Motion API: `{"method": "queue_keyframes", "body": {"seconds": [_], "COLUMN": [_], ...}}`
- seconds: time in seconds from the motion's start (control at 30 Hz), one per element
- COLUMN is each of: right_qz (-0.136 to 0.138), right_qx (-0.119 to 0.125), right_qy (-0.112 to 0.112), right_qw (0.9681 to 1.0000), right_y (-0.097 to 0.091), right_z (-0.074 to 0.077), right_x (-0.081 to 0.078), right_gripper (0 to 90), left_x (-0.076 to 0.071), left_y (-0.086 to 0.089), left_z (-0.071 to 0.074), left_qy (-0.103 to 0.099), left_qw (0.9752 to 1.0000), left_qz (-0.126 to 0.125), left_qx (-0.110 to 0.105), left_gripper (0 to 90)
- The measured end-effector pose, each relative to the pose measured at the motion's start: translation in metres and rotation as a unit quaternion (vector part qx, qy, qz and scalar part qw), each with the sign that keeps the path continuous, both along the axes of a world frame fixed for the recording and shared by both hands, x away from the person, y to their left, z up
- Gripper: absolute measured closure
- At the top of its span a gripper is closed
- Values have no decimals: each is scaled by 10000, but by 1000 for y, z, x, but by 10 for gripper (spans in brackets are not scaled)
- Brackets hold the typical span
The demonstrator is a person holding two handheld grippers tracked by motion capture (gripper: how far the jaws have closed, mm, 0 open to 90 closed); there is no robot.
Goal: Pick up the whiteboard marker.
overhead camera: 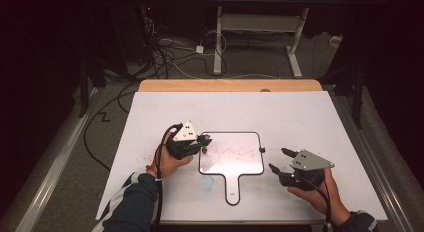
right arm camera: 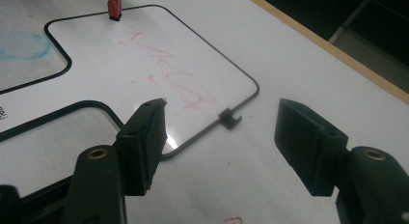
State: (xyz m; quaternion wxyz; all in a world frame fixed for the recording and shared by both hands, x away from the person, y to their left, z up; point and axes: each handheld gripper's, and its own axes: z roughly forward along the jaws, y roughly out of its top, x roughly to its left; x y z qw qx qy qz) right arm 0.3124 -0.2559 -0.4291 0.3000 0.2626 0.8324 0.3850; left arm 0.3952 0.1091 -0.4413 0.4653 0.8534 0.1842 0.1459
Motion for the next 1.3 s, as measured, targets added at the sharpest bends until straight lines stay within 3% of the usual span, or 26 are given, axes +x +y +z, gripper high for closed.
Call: {"method": "queue_keyframes", "body": {"seconds": [0.17,0.27,0.4,0.5,0.7,0.87,1.07,1.3], "right_qz": [34,42,82,67,54,10,45,83], "right_qx": [0,1,-9,6,-25,-29,-48,43], "right_qy": [-9,-4,-19,-13,-22,-47,-40,-55], "right_qw": [10000,10000,10000,10000,10000,10000,10000,9999], "right_y": [1,1,1,0,-1,-1,2,1], "right_z": [0,0,0,0,-1,1,0,2], "right_x": [0,0,0,-1,-2,-2,-1,-1], "right_gripper": [365,365,365,365,365,365,365,362], "left_x": [-8,-7,-7,-5,-3,-8,-12,-11], "left_y": [-20,-30,-41,-33,-1,14,24,17], "left_z": [-2,-5,-4,-4,-7,-9,-9,-11], "left_qy": [-85,-50,-155,-185,12,60,89,30], "left_qw": [9997,9993,9989,9991,9992,9990,9989,9987], "left_qz": [-231,-302,-421,-359,-146,-105,-12,-13], "left_qx": [-70,-228,-133,-129,-376,-431,-452,-503], "left_gripper": [790,790,790,789,790,790,789,790]}}
